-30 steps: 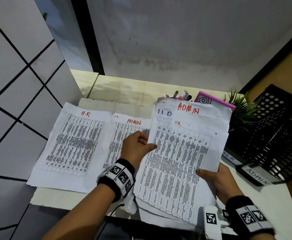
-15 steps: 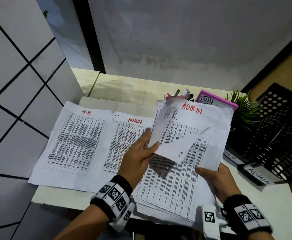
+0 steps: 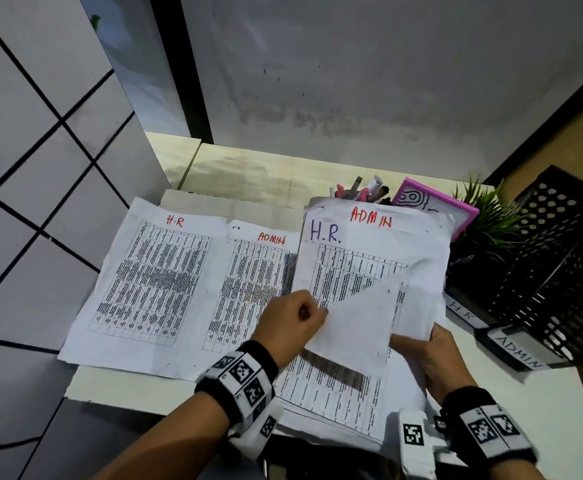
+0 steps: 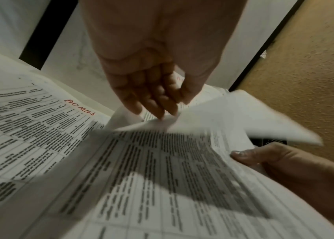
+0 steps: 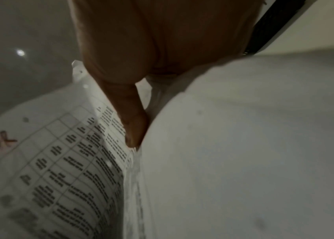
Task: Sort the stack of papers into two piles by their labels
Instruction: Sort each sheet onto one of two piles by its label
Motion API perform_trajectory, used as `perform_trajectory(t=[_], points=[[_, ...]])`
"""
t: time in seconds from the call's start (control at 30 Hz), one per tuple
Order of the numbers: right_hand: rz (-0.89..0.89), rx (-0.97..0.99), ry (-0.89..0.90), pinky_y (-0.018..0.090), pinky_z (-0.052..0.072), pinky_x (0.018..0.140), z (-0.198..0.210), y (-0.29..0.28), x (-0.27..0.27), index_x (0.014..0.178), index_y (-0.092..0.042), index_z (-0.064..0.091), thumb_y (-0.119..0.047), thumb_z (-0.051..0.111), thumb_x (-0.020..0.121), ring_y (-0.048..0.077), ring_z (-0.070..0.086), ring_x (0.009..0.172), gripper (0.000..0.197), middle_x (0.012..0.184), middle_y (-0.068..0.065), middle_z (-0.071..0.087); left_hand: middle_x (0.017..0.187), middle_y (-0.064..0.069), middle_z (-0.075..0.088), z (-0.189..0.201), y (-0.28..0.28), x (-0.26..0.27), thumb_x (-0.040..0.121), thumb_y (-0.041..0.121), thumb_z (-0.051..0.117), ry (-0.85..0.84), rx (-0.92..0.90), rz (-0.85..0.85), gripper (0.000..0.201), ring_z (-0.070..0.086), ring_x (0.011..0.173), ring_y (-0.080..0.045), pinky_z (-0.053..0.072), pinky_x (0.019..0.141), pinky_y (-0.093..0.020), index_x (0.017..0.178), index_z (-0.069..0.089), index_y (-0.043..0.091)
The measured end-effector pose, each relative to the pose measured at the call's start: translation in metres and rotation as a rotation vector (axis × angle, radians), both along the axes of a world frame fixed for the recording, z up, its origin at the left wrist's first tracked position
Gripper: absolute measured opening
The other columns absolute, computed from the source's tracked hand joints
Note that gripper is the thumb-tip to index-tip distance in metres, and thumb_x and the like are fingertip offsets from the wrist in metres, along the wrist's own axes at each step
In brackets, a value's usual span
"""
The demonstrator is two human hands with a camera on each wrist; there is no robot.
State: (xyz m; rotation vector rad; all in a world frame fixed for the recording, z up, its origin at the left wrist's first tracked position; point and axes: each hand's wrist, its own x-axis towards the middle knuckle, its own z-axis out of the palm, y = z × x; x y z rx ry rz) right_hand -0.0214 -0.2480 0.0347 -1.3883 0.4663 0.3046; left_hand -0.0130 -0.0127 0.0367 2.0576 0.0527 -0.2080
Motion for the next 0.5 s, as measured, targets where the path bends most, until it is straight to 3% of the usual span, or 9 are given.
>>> perform_trajectory(t=[0.07,0.13,0.23,0.3,0.43,0.5], points=[[0.008,0.026,-0.001,0.023,0.056,0.056,0.001,0.001,-0.001,0.104,0.004,0.062,0.024,0.058,0.076,0.019,0.074,0.07,0.035,0.08,0.006,0.077,0.083,0.004,0.057,-0.004,0.001,0.006,0.081,0.025,0.072,-0.03,0.078,0.143,0.02,0.054,0.073,-0.009,0.044,0.064,-0.022,0.074,0.055,0.018],[0.015,0.05,-0.007,0.022,0.056,0.058,0.003,0.003,-0.002,0.105,0.003,0.062,0.025,0.056,0.078,0.019,0.074,0.072,0.036,0.082,0.006,0.077,0.094,0.006,0.051,-0.006,0.002,0.011,0.076,0.022,0.077,-0.008,0.045,0.311,0.025,0.053,0.082,-0.007,0.047,0.071,-0.023,0.083,0.053,0.017],[0.01,0.051,-0.008,0.022,0.056,0.059,0.0,0.004,-0.001,0.108,0.005,0.061,0.025,0.056,0.077,0.018,0.073,0.071,0.037,0.081,0.005,0.077,0.088,0.0,0.06,-0.007,0.004,0.018,0.074,0.005,0.076,0.037,-0.138,0.511,0.023,0.059,0.078,-0.016,0.054,0.073,-0.032,0.086,0.057,0.011],[-0.005,0.036,-0.004,0.024,0.058,0.061,-0.002,0.003,-0.001,0.111,0.007,0.061,0.025,0.058,0.077,0.019,0.073,0.072,0.039,0.083,0.007,0.076,0.08,-0.004,0.063,-0.006,0.005,0.021,0.075,-0.004,0.071,0.007,-0.181,0.547,0.017,0.059,0.073,-0.018,0.054,0.072,-0.03,0.083,0.06,0.007],[-0.013,0.041,-0.001,0.027,0.06,0.068,-0.006,0.002,-0.001,0.113,0.008,0.061,0.022,0.062,0.074,0.022,0.074,0.077,0.042,0.09,0.011,0.076,0.076,0.0,0.063,-0.006,0.005,0.019,0.079,-0.005,0.068,-0.037,-0.212,0.538,0.016,0.058,0.069,-0.013,0.053,0.07,-0.026,0.088,0.064,0.008],[-0.003,0.061,-0.012,0.026,0.059,0.065,-0.006,0.003,-0.001,0.111,0.007,0.061,0.01,0.077,0.062,0.022,0.074,0.079,0.052,0.089,0.011,0.076,0.076,0.003,0.063,-0.008,0.005,0.017,0.08,-0.004,0.068,-0.05,-0.254,0.529,0.017,0.059,0.07,-0.013,0.054,0.071,-0.027,0.092,0.066,0.008]])
